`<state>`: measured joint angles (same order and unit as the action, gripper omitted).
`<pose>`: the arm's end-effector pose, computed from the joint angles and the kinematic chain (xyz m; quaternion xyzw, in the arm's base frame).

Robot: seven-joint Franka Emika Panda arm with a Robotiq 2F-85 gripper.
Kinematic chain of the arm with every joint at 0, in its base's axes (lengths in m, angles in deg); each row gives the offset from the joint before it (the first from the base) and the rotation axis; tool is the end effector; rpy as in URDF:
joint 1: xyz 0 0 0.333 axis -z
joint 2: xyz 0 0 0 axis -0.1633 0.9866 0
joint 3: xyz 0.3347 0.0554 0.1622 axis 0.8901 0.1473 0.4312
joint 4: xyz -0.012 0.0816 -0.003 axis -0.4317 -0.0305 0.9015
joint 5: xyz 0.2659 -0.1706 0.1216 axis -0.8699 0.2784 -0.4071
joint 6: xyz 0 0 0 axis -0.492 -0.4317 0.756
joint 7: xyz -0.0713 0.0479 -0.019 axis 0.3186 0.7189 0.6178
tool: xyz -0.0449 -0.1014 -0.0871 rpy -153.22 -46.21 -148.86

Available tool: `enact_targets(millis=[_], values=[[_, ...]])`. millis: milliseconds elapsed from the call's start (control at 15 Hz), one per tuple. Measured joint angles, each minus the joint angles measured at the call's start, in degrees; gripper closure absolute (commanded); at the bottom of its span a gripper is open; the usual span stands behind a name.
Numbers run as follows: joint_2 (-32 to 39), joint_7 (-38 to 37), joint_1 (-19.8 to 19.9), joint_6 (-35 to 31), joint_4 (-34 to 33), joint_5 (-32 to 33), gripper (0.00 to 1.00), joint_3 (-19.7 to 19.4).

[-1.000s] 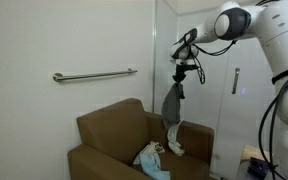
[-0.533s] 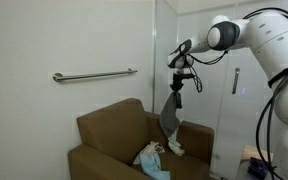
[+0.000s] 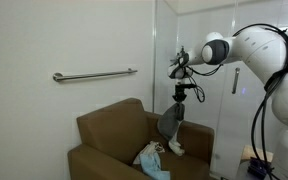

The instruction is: Hang some of the things on the seat of the couch on the armrest

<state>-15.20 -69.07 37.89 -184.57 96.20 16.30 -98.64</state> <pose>0.5995 -0.4237 0.2741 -0.9719 0.2291 0.0515 0.0178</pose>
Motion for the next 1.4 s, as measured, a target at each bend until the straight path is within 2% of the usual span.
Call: enact_targets(millis=[400,600,733,1133,1400], values=[[2.62,-6.09,7.65,2.82,-9.41,-2.37,0.97,-0.71],[3.12,-7.34,9.79,3.8,-12.75,-2.35,0.97,-0.98],[4.06,-7.34,9.12,4.15,-13.13,-2.04,0.97,-0.95],[7.91,-7.34,3.01,4.27,-13.18,-0.82,0.97,-0.54],[9.98,-7.34,2.68,6.66,-14.89,-0.83,0.97,-0.85]])
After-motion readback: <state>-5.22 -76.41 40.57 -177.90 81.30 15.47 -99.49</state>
